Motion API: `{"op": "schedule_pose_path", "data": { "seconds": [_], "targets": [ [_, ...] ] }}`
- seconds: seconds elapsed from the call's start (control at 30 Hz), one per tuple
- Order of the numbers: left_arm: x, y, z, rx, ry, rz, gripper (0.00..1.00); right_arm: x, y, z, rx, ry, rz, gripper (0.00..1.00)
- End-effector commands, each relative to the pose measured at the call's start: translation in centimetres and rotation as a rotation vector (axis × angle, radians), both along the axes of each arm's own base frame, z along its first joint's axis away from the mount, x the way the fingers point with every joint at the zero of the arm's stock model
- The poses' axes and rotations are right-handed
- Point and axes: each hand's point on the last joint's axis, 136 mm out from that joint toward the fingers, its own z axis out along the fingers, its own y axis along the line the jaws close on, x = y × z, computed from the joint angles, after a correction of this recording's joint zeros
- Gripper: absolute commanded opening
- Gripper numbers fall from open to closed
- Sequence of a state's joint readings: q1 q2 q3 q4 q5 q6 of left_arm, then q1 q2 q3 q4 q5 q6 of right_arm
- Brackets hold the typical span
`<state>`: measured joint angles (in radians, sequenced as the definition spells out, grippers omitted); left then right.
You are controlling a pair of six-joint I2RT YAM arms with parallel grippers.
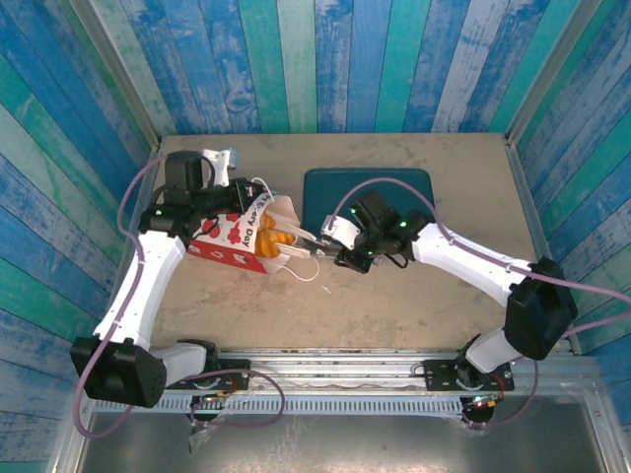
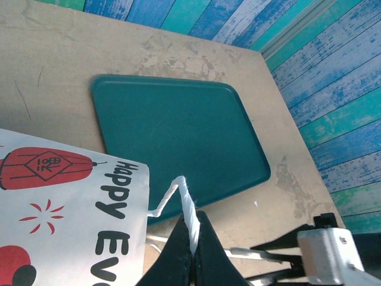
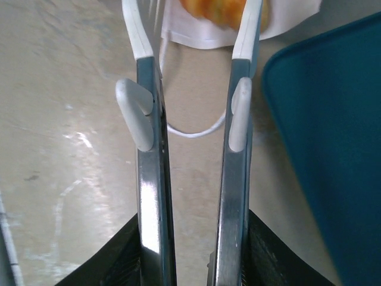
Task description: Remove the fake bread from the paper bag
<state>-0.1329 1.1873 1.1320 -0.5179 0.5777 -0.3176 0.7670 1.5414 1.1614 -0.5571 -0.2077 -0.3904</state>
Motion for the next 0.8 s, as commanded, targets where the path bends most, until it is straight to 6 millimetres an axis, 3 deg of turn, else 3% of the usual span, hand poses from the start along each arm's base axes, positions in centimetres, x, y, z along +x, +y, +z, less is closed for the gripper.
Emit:
{"op": "schedule_pose_path", "data": {
  "seconds": [0.0, 0.27, 0.47, 0.77],
  "targets": [
    [0.9, -0.4, 1.9, -0.024, -0.055, -0.006, 0.0, 2.3, 0.3, 0.0, -0.114, -0.124, 0.063, 0.43],
    [1.1, -0.6, 2.0, -0.026, -0.063, -0.018, 0.0, 3.4, 2.0, -0.1, -0.168, -0.175, 0.141, 0.46],
    [1.1, -0.7, 1.9, -0.026, -0.064, -0.028, 0.0, 3.7, 2.7, -1.7, -0.262, -0.15, 0.195, 0.48],
    [1.2, -0.9, 1.8, -0.025, -0.065, -0.041, 0.0, 4.0, 3.7, -2.7, -0.288, -0.092, 0.2, 0.45]
  ]
}}
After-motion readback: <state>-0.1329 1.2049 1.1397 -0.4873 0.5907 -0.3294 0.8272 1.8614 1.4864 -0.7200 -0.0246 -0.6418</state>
